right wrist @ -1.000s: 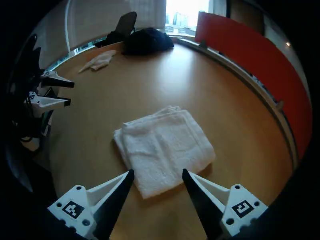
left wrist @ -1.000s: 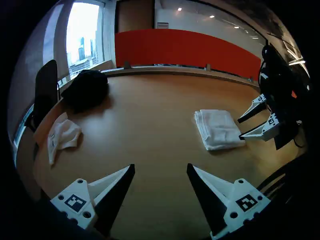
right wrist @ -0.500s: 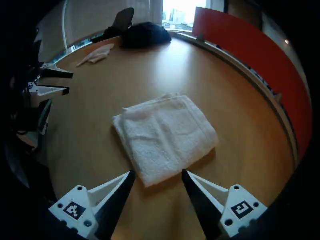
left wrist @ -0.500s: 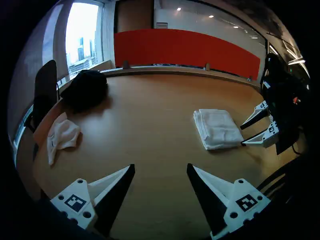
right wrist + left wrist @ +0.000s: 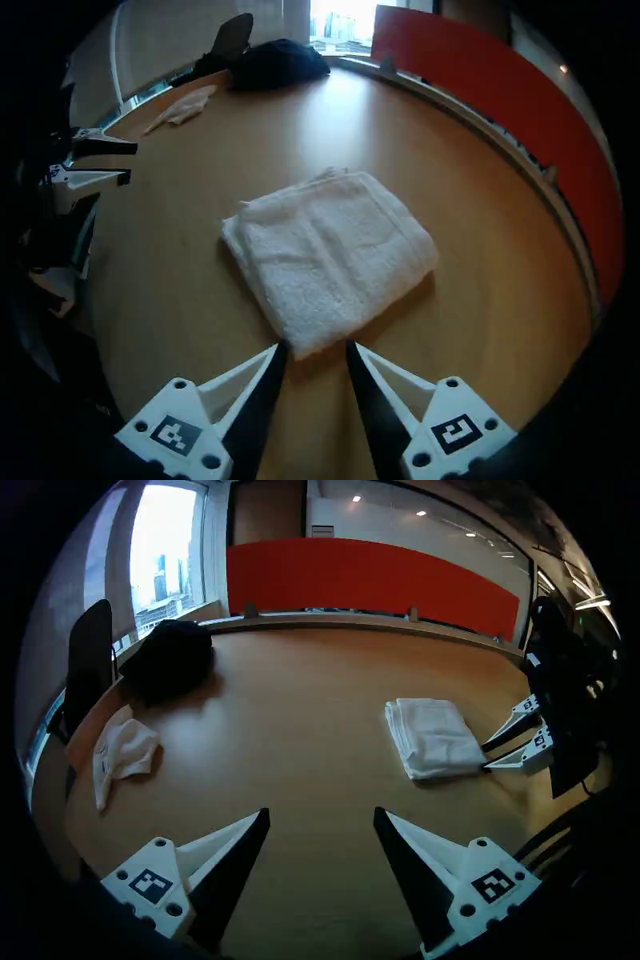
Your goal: Fold towel
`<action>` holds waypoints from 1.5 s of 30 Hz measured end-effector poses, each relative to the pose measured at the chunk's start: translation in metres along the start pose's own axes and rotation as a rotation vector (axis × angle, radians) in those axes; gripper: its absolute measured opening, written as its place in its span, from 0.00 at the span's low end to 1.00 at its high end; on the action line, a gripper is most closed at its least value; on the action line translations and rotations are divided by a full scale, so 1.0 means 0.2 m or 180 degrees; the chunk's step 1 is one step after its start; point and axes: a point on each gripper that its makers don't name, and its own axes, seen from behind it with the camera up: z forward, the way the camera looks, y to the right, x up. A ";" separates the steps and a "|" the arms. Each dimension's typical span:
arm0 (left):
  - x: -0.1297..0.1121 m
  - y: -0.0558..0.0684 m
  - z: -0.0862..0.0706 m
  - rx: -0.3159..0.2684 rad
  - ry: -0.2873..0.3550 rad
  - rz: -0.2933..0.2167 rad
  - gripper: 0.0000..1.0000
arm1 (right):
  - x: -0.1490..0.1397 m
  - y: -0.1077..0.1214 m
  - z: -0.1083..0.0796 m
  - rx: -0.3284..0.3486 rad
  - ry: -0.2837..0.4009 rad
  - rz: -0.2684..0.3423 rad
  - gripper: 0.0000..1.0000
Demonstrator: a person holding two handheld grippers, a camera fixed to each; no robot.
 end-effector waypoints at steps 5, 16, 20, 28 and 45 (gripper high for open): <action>0.00 0.00 0.00 -0.0008 0.0002 0.0000 0.97 | 0.00 -0.02 0.00 0.0003 0.0005 0.0016 0.38; 0.00 -0.01 0.00 -0.0016 0.0001 0.0009 0.96 | -0.02 -0.04 0.01 -0.0014 -0.0004 0.0064 0.33; 0.00 -0.01 0.00 -0.0018 -0.0002 0.0016 0.97 | -0.02 -0.03 0.01 -0.0025 -0.0008 0.0069 0.24; 0.00 -0.02 -0.01 -0.0022 -0.0003 0.0031 0.97 | -0.02 -0.03 0.00 -0.0043 0.0018 0.0048 0.05; 0.00 -0.02 0.00 -0.0063 0.0015 0.0061 0.96 | 0.17 0.03 -0.13 -0.0051 0.0223 0.0129 0.04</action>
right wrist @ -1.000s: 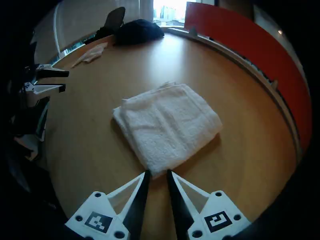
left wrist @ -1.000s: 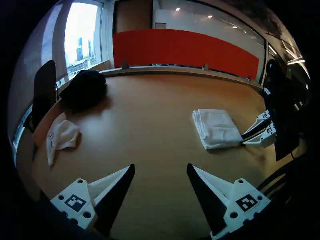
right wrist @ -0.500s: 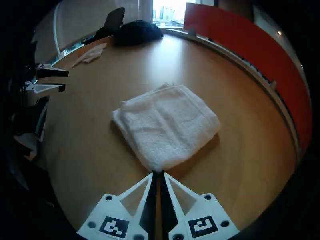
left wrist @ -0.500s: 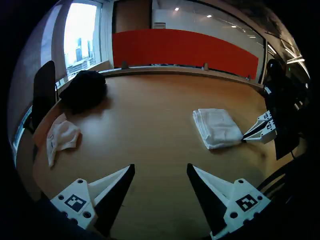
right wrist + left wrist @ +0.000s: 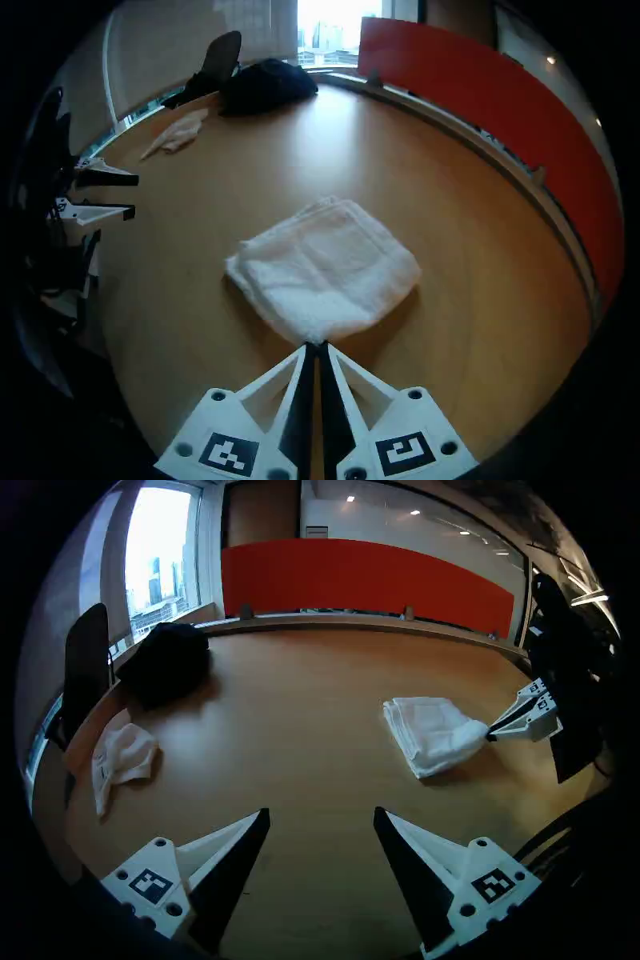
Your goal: Fold towel
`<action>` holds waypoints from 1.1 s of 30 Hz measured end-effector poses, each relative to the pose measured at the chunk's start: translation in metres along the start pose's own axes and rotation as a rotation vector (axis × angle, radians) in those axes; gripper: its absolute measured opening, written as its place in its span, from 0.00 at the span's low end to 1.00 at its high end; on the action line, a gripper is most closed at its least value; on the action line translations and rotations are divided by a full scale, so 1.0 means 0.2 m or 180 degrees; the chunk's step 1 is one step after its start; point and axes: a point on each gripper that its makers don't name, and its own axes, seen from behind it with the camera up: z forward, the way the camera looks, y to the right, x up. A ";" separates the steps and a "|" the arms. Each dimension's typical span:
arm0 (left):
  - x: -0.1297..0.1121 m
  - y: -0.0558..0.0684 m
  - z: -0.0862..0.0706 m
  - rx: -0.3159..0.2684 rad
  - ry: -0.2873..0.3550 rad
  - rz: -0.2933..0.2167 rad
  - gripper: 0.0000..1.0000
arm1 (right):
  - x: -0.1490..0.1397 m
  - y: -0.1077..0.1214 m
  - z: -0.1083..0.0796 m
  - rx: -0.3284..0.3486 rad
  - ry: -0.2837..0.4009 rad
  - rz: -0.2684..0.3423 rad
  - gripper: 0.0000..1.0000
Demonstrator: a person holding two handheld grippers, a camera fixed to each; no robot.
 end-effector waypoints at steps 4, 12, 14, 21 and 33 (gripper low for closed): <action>0.01 -0.01 0.00 -0.0013 0.0013 0.0013 0.97 | 0.10 0.03 -0.04 -0.0018 0.0081 -0.0049 0.04; 0.04 -0.02 -0.02 -0.0041 0.0057 0.0052 0.97 | 0.31 0.09 -0.12 -0.0069 0.0264 -0.0176 0.04; 0.06 -0.02 -0.02 -0.0052 0.0073 0.0054 0.97 | 0.36 0.10 -0.14 -0.0086 0.0305 -0.0206 0.04; 0.09 -0.02 -0.03 -0.0102 0.0105 0.0066 0.97 | 0.54 0.16 -0.24 -0.0180 0.0425 -0.0286 0.04; 0.12 0.00 -0.03 -0.0191 0.0128 0.0095 0.97 | 0.70 0.27 -0.43 -0.0309 0.0575 -0.0308 0.04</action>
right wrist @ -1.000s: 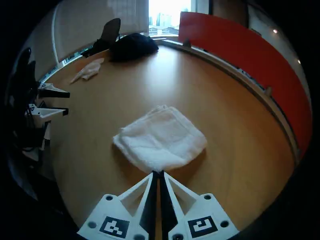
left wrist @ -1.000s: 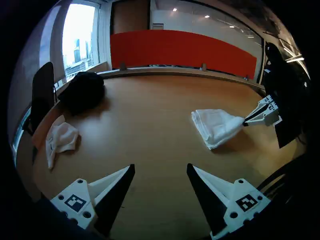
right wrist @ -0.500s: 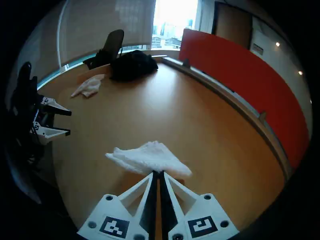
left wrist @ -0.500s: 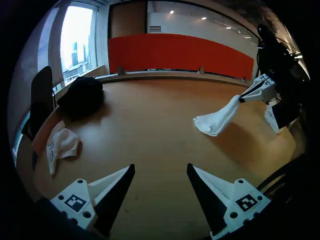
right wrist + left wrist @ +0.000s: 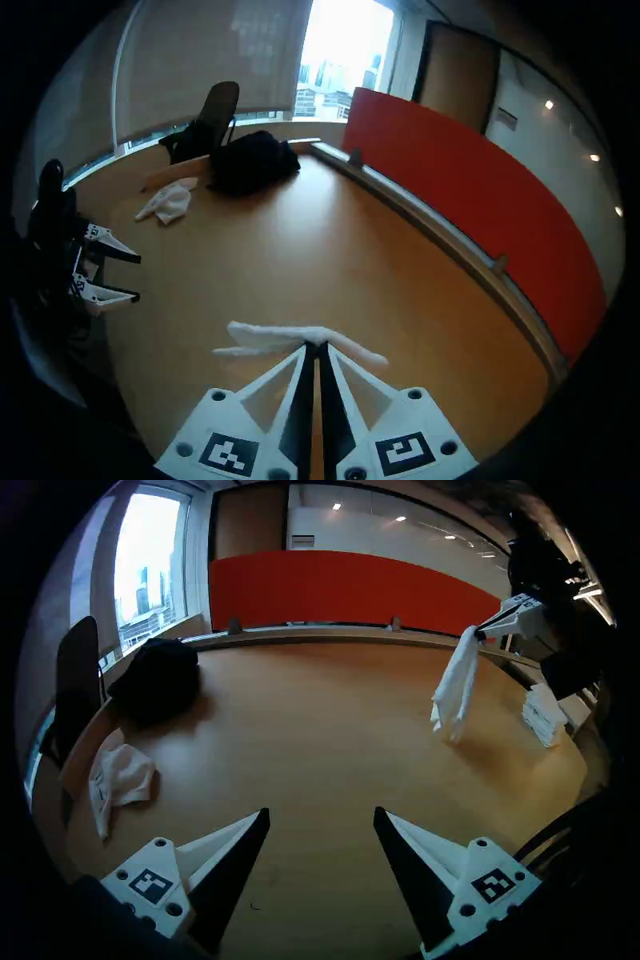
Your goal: Fold towel
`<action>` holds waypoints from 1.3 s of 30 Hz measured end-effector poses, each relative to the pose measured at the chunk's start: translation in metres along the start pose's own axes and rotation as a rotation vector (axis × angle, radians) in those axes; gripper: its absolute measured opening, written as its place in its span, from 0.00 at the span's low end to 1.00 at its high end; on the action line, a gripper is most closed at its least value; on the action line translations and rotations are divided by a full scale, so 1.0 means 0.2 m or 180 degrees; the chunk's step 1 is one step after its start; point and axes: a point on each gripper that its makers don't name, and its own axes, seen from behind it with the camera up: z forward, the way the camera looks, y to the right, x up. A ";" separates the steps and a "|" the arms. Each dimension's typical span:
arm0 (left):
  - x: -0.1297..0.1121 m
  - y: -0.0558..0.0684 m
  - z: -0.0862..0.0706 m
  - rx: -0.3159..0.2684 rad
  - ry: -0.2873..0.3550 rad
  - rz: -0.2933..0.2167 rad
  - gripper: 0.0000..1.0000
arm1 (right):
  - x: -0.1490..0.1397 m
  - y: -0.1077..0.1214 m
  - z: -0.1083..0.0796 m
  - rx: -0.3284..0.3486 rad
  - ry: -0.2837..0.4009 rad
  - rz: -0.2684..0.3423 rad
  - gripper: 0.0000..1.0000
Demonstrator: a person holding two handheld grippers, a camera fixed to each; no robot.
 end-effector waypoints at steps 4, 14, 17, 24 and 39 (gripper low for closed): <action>0.01 0.01 0.01 -0.0026 0.0009 0.0006 0.97 | -0.01 0.04 -0.04 -0.0045 -0.0001 0.0024 0.04; 0.04 0.04 0.02 -0.0069 0.0019 -0.0027 0.97 | -0.01 0.19 -0.14 -0.0168 0.0033 0.0131 0.04; 0.05 0.05 0.03 -0.0075 0.0015 -0.0032 0.97 | -0.03 0.24 -0.18 -0.0204 0.0021 0.0144 0.04; 0.06 0.06 0.04 -0.0071 0.0000 -0.0015 0.97 | -0.09 0.35 -0.29 -0.0249 -0.0029 0.0186 0.04; 0.09 0.07 0.06 -0.0041 -0.0016 0.0005 0.97 | -0.22 0.64 -0.53 -0.0432 -0.0091 0.0303 0.04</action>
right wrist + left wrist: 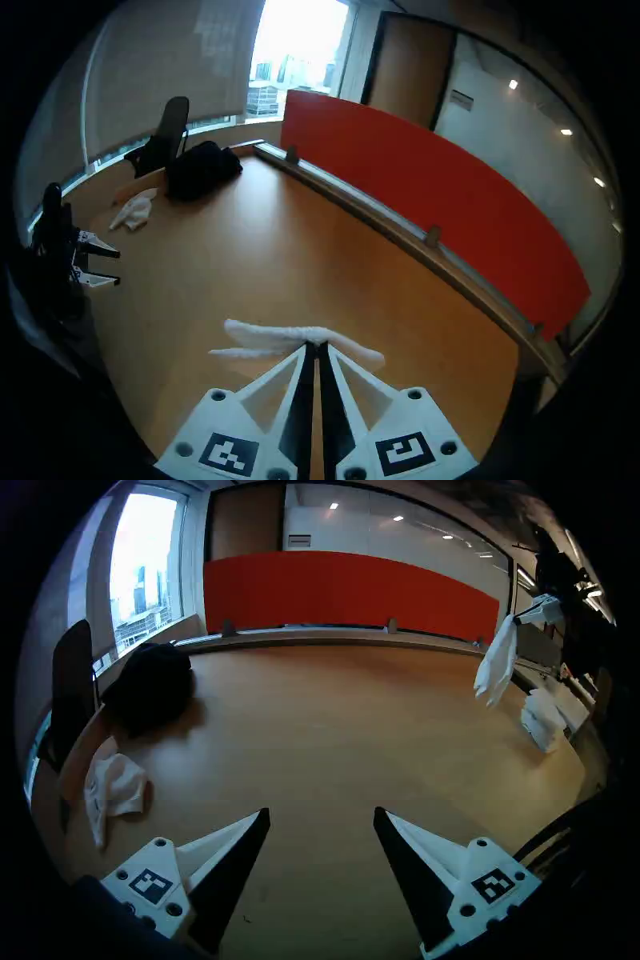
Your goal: Fold towel
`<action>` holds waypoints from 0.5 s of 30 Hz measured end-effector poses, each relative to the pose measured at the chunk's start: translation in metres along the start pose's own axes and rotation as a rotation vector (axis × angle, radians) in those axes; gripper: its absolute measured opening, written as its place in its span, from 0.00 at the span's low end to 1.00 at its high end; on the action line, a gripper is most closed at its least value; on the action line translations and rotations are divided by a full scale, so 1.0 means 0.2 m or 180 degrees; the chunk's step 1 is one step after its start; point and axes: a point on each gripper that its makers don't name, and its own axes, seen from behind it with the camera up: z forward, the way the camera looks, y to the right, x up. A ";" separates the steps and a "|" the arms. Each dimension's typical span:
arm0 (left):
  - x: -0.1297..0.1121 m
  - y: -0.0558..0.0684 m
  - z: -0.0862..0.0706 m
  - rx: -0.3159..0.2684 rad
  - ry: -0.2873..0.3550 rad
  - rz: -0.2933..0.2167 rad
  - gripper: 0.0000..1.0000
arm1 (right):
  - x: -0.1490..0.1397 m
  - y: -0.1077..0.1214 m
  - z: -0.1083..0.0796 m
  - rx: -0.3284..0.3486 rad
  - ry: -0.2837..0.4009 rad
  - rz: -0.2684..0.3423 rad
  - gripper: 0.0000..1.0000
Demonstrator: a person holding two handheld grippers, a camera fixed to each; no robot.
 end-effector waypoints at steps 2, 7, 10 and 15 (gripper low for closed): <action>0.00 0.00 0.00 0.0007 -0.0006 0.0005 0.97 | -0.02 0.05 -0.03 -0.0037 -0.0023 0.0004 0.04; 0.01 0.00 0.00 0.0029 -0.0014 0.0027 0.96 | -0.10 0.16 -0.10 -0.0119 -0.0089 0.0057 0.04; 0.00 0.01 0.00 0.0034 -0.0026 0.0024 0.96 | -0.14 0.22 -0.15 -0.0159 -0.0120 0.0101 0.04; 0.00 0.02 0.01 0.0023 -0.0035 0.0002 0.96 | -0.20 0.31 -0.21 -0.0231 -0.0172 0.0159 0.04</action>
